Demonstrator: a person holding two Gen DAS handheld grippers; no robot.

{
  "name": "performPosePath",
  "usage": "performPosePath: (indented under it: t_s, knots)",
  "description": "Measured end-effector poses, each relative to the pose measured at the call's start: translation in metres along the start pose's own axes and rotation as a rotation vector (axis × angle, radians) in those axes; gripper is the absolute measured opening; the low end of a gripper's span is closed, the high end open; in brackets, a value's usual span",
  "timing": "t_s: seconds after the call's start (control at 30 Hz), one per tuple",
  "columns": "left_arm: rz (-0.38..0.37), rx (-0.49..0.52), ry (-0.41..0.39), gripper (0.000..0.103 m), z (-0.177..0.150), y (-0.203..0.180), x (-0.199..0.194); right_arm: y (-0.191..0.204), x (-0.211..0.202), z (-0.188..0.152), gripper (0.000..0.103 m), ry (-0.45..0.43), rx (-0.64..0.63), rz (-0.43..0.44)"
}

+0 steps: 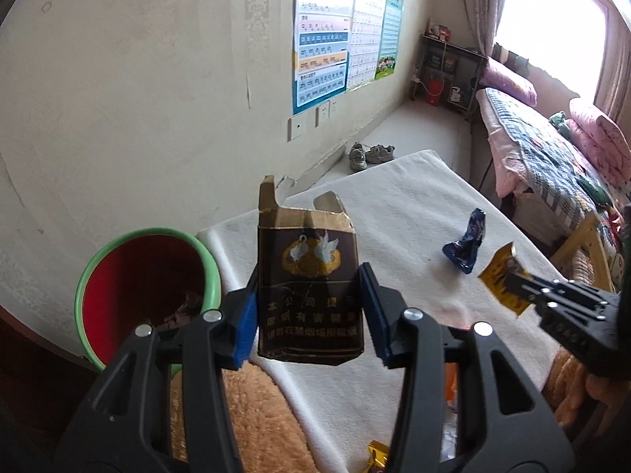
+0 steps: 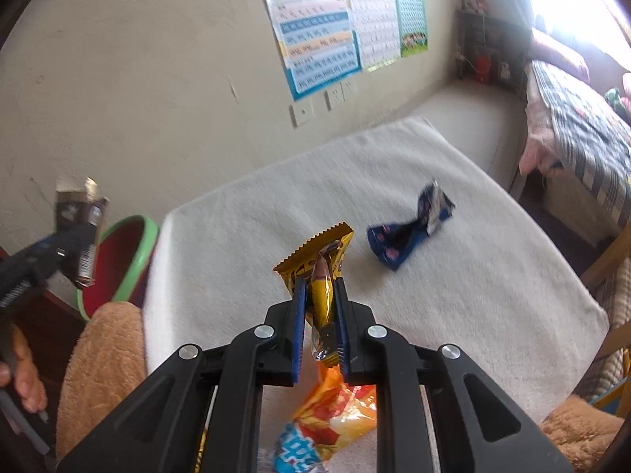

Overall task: Collect trash
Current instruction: 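Carry the brown box and gold wrapper over the red bucket and release both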

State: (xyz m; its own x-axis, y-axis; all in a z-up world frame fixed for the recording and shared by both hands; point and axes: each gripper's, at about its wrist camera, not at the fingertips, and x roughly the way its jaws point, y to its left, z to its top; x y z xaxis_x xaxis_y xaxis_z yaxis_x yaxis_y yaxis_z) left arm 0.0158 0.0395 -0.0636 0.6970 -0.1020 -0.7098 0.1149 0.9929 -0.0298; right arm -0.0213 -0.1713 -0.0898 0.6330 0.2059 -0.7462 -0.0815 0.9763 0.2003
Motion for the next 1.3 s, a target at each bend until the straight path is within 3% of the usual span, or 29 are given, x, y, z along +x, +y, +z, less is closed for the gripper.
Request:
performPosePath:
  t_s: [0.47, 1.07, 1.3]
  knots:
    - [0.044, -0.026, -0.031, 0.045, 0.000, 0.026, -0.007, 0.044, -0.025, 0.027, 0.015, -0.064, -0.038, 0.058]
    - [0.168, -0.142, -0.032, 0.045, -0.007, 0.103, -0.007, 0.144, -0.004, 0.047, 0.015, -0.050, -0.180, 0.184]
    - [0.189, -0.166, -0.015, 0.045, -0.014, 0.119, -0.005, 0.162, 0.003, 0.041, 0.015, -0.024, -0.219, 0.196]
